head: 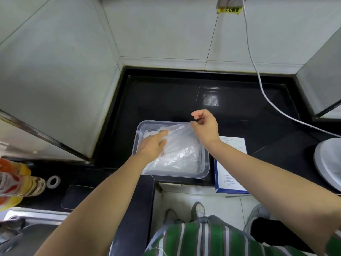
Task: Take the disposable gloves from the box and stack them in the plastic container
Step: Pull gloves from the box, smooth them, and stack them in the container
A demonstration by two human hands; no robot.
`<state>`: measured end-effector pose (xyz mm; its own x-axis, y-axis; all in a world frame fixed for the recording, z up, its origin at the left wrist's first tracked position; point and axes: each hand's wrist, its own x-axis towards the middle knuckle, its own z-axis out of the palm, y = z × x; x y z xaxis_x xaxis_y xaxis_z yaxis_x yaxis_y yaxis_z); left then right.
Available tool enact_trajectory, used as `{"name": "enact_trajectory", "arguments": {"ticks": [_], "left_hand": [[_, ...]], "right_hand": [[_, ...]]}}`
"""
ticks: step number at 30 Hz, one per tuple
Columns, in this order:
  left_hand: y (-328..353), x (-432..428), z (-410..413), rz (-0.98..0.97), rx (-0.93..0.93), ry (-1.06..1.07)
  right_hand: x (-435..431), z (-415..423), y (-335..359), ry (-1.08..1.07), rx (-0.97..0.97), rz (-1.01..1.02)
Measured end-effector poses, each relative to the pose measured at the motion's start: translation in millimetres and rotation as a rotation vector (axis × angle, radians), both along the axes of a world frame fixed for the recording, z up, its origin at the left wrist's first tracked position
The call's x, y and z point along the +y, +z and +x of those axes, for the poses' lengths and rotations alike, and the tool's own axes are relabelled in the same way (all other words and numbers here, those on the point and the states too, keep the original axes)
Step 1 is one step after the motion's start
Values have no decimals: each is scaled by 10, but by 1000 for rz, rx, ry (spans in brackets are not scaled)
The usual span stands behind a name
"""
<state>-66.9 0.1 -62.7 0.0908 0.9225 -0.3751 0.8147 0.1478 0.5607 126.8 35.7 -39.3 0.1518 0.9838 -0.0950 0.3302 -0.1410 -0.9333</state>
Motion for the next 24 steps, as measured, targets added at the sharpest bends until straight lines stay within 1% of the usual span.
{"name": "enact_trajectory", "arguments": {"ticks": [2,3,4,6,8,10,12,14,16,17,18,19,20,21,23,24], "left_hand": [[-48,23,24,7,92,-57],[-74,34,46,13,138,-80],[-108,45,73,13,173,-94],[-168,56,135,-7,197,-100],[-210,49,177,-43,193,-103],[-224,54,187,-72,213,-105],[-180,53,190,-65,260,-89],[-95,58,182,23,312,-63],[14,53,201,236,384,-55],[84,45,241,352,386,-61],[159,37,299,436,344,-67],[221,33,375,459,286,-84],[266,35,464,412,250,-115],[273,53,564,283,269,-153],[176,112,681,-93,358,-162],[94,139,676,-244,350,-115]], "right_hand": [[-15,-24,28,54,-52,77],[-30,-53,25,125,-62,78],[-47,-86,6,222,-75,33],[-86,-153,-79,461,-172,-179],[-138,-190,-198,658,-373,-428],[-166,-220,-313,766,-529,-562],[-181,-246,-377,796,-568,-633],[-180,-284,-441,818,-571,-682],[-165,-310,-507,828,-599,-702],[-167,-314,-516,834,-618,-716],[-163,-325,-535,842,-641,-736],[-154,-334,-563,846,-677,-741],[-150,-328,-594,849,-714,-750],[-147,-329,-633,855,-727,-757],[-112,-332,-724,845,-684,-772],[-102,-314,-734,833,-639,-782]]}}
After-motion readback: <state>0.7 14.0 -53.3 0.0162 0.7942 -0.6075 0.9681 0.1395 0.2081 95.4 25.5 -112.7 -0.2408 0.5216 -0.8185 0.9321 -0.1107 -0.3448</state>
